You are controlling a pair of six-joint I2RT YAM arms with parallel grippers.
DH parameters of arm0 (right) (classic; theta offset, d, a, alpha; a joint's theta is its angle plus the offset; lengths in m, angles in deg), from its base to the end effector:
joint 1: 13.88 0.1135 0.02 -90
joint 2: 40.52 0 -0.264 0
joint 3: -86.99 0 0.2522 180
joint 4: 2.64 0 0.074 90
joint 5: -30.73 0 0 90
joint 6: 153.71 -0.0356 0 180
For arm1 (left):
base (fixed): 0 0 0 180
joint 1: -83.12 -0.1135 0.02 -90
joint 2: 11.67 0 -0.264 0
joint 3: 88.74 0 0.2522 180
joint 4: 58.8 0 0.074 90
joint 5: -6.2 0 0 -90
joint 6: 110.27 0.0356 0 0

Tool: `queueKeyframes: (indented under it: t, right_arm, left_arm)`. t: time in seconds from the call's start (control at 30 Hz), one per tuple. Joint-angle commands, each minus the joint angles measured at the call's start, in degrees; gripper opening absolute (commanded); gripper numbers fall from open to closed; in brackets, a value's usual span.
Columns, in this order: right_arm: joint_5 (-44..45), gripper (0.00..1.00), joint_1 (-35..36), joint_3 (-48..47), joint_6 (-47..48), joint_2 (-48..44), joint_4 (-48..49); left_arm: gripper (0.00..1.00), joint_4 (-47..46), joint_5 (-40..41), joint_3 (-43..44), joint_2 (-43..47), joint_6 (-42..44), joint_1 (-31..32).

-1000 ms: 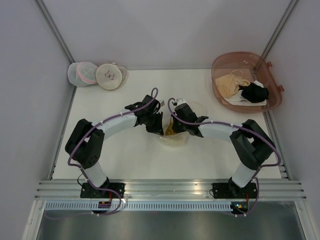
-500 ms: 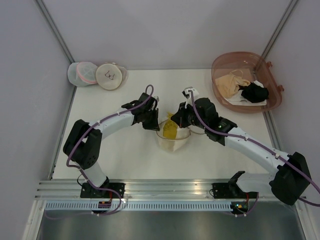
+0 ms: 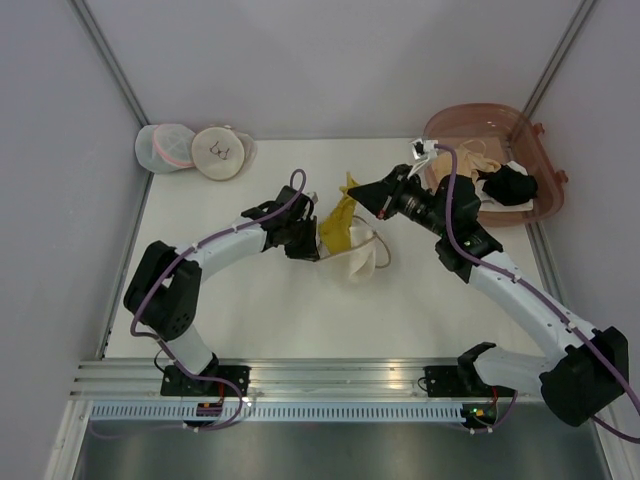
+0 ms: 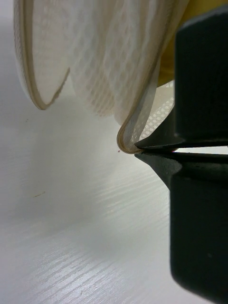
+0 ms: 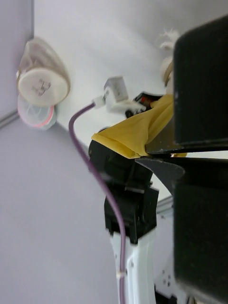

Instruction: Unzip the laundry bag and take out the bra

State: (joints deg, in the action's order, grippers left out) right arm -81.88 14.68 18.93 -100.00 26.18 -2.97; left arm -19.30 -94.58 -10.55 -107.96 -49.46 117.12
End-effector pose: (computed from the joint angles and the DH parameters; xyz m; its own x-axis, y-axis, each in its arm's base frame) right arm 0.2346 0.1433 0.3639 -0.4483 0.3781 -0.8100 -0.6372 0.5003 0.5862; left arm 0.2840 -0.1996 0.2056 -0.9195 0.0423 -0.3908 0.2107 0.8923 -0.3992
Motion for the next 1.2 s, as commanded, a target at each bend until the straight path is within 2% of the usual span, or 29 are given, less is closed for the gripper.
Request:
queueKeyframes:
  t: [0.0, 0.2, 0.3, 0.37, 0.47, 0.53, 0.57, 0.67, 0.73, 0.8, 0.83, 1.03, 1.17]
  right_arm:
    - [-10.1, 0.01, -1.8, -1.0, -10.3, -2.3, 17.7]
    - [-11.9, 0.00, -6.2, 4.8, -21.0, -3.9, 33.6]
    - [-8.0, 0.00, -8.5, 9.1, -25.5, -5.7, 40.7]
    - [-3.1, 0.00, -9.4, 12.0, -26.1, -6.8, 42.0]
    - [3.3, 0.01, -10.1, 11.2, -19.7, -9.5, 35.5]
    - [7.5, 0.01, -10.1, 7.6, -14.9, -10.2, 25.6]
    - [12.3, 0.00, -10.1, 6.2, -10.8, -10.2, 20.0]
    - [18.8, 0.00, -10.1, -0.3, -4.3, -8.5, 10.5]
    - [26.3, 0.00, -10.1, -5.4, 0.7, -7.2, 7.2]
    - [32.2, 0.00, -10.1, -9.0, 4.0, -4.7, 2.2]
    - [39.3, 0.01, -10.2, -12.5, 6.6, -3.7, 0.8]
    - [62.0, 0.01, -12.4, -25.8, 12.9, 7.2, -6.4]
    - [66.8, 0.00, -17.8, -33.0, 12.5, 18.6, -10.3]
  left_arm:
    - [0.02, -0.8, -0.4, -0.8, 1.9, -1.4, -0.8]
    - [0.02, -1.1, -0.7, -1.6, 2.4, -1.4, -1.5]
    - [0.02, -1.4, -0.9, -2.0, 2.9, -1.5, -1.9]
    - [0.02, -1.5, -1.2, -2.2, 3.3, -1.5, -2.1]
    - [0.02, -1.6, -1.3, -2.5, 3.7, -1.5, -2.3]
    - [0.02, -1.6, -1.6, -2.7, 3.7, -1.4, -2.4]
    - [0.02, -1.6, -1.9, -2.7, 3.7, -1.5, -2.4]
    - [0.02, -1.6, -2.4, -3.0, 3.8, -1.5, -2.4]
    - [0.02, -1.6, -2.9, -3.2, 4.2, -1.3, -2.4]
    - [0.02, -1.7, -2.9, -3.9, 4.7, -1.2, -2.4]
    - [0.02, -1.6, -2.9, -4.1, 5.4, -1.2, -2.4]
    - [0.02, -1.2, -2.5, -6.8, 9.3, -0.8, -3.6]
    - [0.02, -1.0, -2.7, -8.3, 11.0, -0.6, -4.8]
